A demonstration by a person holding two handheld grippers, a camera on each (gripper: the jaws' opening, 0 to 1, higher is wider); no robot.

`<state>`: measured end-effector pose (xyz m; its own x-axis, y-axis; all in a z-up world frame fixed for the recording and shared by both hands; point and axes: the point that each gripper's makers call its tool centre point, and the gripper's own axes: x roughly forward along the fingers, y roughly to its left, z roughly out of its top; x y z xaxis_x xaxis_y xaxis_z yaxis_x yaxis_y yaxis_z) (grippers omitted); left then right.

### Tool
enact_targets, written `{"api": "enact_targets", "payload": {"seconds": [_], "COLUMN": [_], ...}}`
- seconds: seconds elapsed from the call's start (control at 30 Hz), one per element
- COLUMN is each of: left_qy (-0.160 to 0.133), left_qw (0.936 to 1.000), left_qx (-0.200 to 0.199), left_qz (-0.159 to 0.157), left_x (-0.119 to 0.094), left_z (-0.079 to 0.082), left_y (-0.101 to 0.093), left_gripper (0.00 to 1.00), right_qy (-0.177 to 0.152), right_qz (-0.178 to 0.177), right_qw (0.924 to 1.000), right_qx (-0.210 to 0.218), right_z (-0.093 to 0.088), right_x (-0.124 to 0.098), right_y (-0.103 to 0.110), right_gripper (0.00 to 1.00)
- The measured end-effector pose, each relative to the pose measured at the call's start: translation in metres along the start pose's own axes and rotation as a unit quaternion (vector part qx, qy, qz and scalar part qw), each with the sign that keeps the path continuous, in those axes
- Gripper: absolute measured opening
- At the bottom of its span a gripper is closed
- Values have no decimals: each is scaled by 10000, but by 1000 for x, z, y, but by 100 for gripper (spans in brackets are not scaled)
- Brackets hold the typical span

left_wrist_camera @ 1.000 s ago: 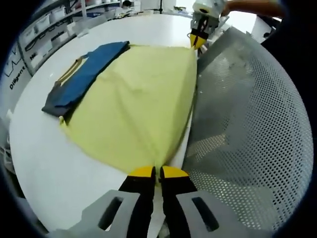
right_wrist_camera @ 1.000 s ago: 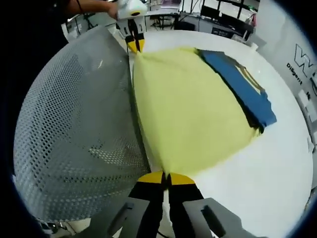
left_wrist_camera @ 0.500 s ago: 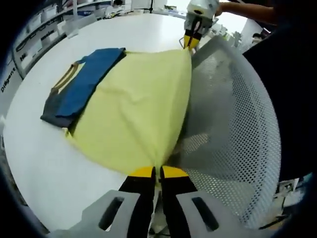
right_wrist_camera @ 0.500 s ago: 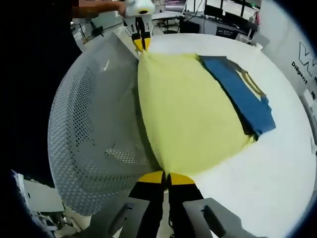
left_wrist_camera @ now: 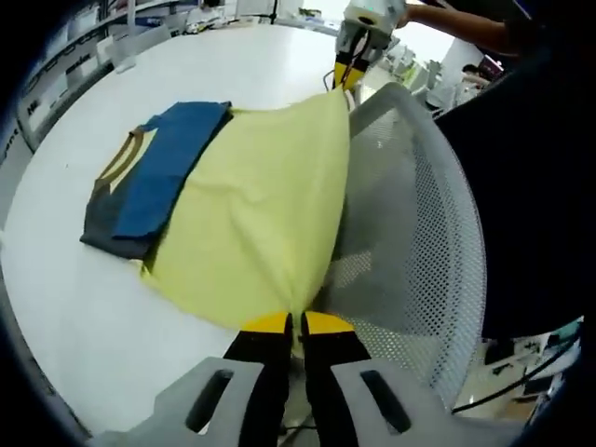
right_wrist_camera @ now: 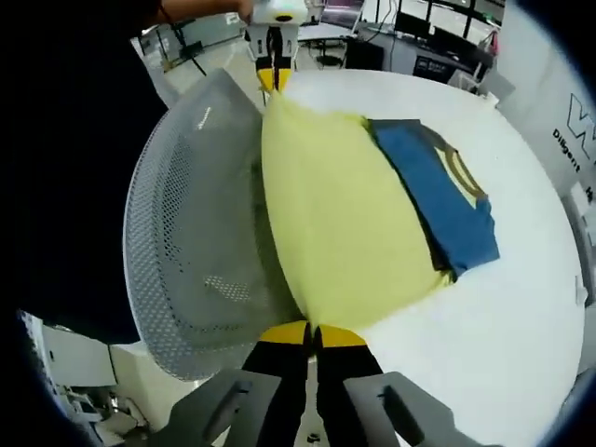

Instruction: Fold the garment on the visible template until the final outline fits inside the template.

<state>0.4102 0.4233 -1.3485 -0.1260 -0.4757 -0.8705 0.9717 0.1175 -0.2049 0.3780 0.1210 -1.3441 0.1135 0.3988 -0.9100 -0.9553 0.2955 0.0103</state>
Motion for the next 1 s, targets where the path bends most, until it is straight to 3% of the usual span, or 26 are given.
{"api": "enact_targets", "payload": {"seconds": [0.33,0.4,0.63,0.7,0.77,1.0], "left_qy": [-195,-216,-335,-351,-445,-603], "left_qw": [9992,9983,9980,9973,9943,9893], "left_qx": [25,10,58,76,51,29], "left_qz": [346,536,526,634,964,1330], "left_x": [-35,-39,-48,-50,-54,-61], "left_z": [12,17,33,37,43,58], "left_y": [35,44,55,65,84,115], "left_gripper": [2,2,2,2,2,2], "right_qy": [-350,-398,-449,-467,-488,-558], "right_qz": [-247,-456,-842,-915,-999,-1342], "right_qw": [9991,9981,9954,9947,9938,9893], "right_qx": [23,70,100,80,92,132], "right_z": [31,36,46,49,53,60], "right_x": [-18,-22,-33,-35,-36,-38], "right_y": [-33,-47,-83,-92,-101,-134], "right_gripper": [0,0,0,0,0,0]}}
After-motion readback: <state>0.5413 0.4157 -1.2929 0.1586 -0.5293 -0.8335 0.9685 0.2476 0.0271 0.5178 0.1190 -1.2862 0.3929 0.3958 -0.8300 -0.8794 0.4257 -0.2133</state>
